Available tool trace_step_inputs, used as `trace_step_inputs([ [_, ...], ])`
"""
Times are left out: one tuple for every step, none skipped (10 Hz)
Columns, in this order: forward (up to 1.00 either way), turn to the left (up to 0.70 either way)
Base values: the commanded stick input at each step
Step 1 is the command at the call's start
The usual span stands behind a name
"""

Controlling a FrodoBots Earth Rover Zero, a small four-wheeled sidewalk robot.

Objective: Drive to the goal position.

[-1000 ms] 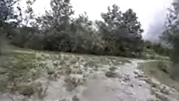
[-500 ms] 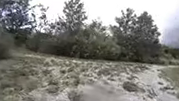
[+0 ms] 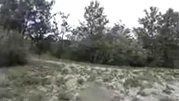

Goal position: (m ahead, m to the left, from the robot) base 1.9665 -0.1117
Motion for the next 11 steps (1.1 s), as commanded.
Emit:
trace_step_inputs([
  [0.85, 0.0],
  [0.85, 0.0],
  [0.85, 0.0],
  [0.85, 0.0],
  [0.84, 0.0],
  [0.84, 0.0],
  [0.84, 0.0],
  [0.84, 0.0],
  [0.84, 0.0],
  [0.84, 0.0],
  [0.84, 0.0],
])
